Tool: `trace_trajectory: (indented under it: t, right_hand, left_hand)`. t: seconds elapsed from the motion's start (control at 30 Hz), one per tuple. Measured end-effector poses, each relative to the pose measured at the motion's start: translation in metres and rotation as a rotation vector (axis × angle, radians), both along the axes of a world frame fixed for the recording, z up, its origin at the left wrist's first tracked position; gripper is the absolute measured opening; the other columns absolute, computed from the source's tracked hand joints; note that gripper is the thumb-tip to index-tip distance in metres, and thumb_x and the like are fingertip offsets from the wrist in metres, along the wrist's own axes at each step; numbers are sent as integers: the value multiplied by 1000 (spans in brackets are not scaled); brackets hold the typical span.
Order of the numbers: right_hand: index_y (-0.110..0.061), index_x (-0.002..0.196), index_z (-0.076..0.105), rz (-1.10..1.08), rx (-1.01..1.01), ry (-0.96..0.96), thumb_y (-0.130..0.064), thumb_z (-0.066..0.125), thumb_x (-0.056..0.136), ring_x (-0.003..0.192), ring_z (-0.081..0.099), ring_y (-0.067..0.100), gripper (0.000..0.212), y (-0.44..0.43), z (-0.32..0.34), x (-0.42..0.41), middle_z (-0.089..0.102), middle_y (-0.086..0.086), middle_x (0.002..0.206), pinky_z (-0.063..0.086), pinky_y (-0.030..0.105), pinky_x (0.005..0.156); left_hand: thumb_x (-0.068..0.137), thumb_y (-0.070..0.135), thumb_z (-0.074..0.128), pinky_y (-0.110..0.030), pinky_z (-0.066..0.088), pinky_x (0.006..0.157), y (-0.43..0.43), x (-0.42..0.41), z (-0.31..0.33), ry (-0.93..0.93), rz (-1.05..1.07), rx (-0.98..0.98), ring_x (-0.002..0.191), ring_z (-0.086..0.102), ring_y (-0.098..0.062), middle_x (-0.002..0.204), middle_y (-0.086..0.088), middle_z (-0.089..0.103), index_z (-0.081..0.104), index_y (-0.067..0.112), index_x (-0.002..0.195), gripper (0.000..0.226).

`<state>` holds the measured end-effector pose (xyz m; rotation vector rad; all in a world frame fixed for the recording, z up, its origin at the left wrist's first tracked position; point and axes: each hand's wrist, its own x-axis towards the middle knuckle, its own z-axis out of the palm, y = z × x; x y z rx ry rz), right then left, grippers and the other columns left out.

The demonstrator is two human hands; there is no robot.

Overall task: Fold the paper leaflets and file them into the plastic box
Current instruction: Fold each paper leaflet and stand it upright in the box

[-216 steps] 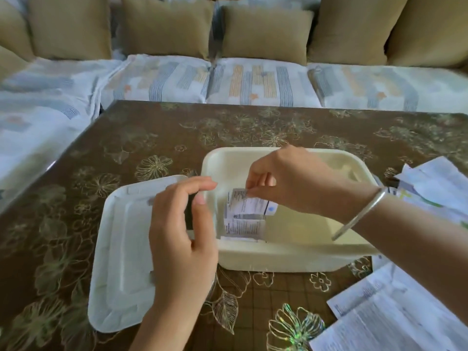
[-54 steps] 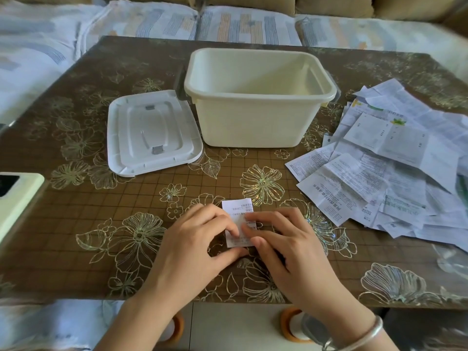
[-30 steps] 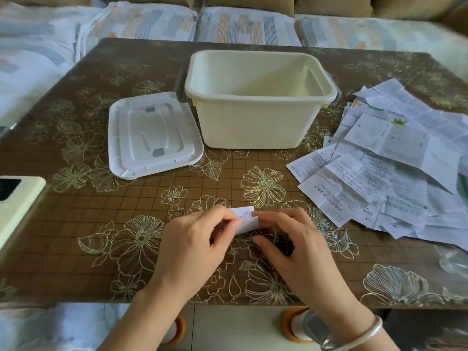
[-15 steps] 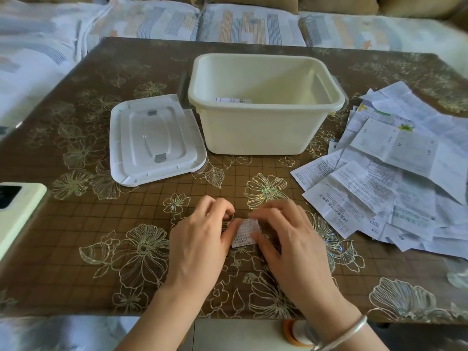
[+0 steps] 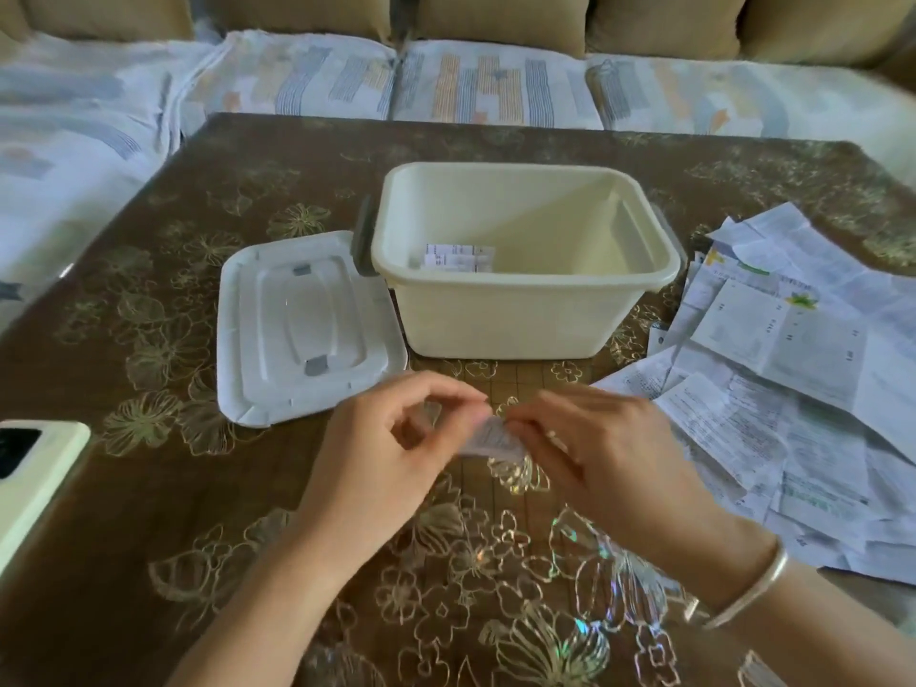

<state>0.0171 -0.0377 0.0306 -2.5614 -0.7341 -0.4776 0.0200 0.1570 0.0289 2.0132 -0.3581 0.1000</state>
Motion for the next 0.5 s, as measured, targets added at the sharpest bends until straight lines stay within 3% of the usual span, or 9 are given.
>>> trace_trajectory:
  t: [0.1, 0.2, 0.3, 0.37, 0.43, 0.5]
  right_hand:
    - [-20, 92, 68, -43, 127, -55, -31, 49, 92, 57, 44, 0, 22, -3, 39, 25, 64, -14, 73, 44, 21, 49]
    - [-21, 91, 69, 24, 184, -11, -35, 55, 88, 61, 56, 6, 20, -2, 70, 55, 65, -13, 77, 48, 25, 54]
    - [-24, 88, 72, 2, 176, 12, -27, 68, 83, 66, 60, 7, 7, 1, 85, 96, 65, -13, 76, 51, 25, 59]
    - [-27, 87, 73, -52, 116, 62, -24, 72, 82, 66, 60, 1, 6, 4, 89, 123, 64, -16, 73, 51, 20, 61]
    - [-29, 86, 73, -86, -32, 203, -26, 71, 83, 61, 56, -6, 5, 10, 86, 147, 60, -20, 67, 44, 6, 61]
    - [-26, 86, 73, -85, -167, 313, -28, 71, 83, 62, 56, -4, 4, 19, 79, 168, 58, -19, 65, 39, 3, 60]
  left_hand:
    - [76, 42, 66, -8, 43, 55, -2, 20, 30, -135, -15, 8, 66, 64, -4, 83, 25, 70, 74, 32, 96, 23]
    - [78, 36, 68, -6, 39, 50, -6, 49, 46, -218, 52, -34, 55, 61, -5, 70, 27, 66, 73, 34, 92, 15]
    - [82, 37, 67, -6, 39, 49, -5, 81, 54, -276, 132, -33, 59, 62, -4, 70, 26, 66, 71, 35, 92, 12]
    - [88, 31, 64, -12, 43, 48, 4, 100, 54, -281, 248, 0, 63, 63, -7, 78, 20, 69, 73, 32, 95, 11]
    - [92, 29, 62, -25, 50, 50, 15, 119, 49, -244, 357, 72, 62, 63, -10, 79, 18, 69, 72, 33, 96, 11]
    - [93, 28, 61, -35, 52, 51, 21, 133, 41, -208, 415, 96, 61, 62, -9, 79, 17, 68, 71, 33, 94, 11]
